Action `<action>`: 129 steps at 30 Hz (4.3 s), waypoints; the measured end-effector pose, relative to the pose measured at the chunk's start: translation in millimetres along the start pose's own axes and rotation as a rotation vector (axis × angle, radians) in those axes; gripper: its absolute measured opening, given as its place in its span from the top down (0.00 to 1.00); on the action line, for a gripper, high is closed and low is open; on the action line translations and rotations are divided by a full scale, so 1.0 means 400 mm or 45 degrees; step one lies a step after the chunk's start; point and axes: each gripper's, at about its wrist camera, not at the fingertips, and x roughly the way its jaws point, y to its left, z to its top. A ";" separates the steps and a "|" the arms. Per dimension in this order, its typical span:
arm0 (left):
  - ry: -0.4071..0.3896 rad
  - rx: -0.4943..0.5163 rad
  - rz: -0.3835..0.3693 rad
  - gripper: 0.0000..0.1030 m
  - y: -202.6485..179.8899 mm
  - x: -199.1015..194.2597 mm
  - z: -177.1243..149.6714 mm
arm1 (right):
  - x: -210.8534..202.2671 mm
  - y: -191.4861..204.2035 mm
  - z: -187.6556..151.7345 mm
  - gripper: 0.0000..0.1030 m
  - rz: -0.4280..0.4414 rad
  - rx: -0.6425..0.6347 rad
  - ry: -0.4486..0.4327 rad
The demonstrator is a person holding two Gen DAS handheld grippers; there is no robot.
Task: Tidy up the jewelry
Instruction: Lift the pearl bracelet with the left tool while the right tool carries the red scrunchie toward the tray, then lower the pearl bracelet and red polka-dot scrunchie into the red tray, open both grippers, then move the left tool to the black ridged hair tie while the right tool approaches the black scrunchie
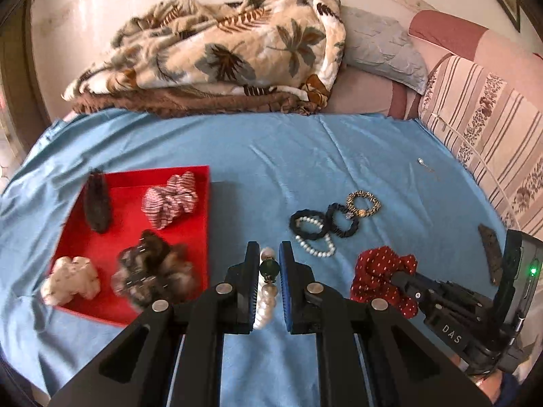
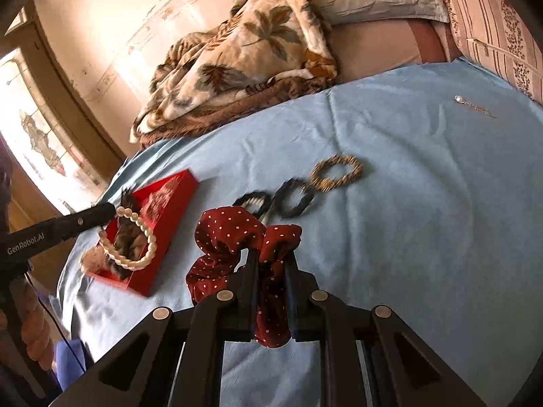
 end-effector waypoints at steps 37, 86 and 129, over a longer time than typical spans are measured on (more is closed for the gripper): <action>-0.206 -0.174 -0.121 0.89 0.425 0.021 0.098 | 0.032 0.328 0.021 0.86 -0.109 -0.253 0.145; -0.059 -0.542 0.059 0.57 0.759 0.153 0.013 | 0.491 0.647 0.203 0.43 -0.122 -0.400 0.269; -0.001 0.026 0.074 0.44 0.080 -0.002 -0.063 | -0.035 -0.110 -0.027 0.32 -0.380 -0.044 0.080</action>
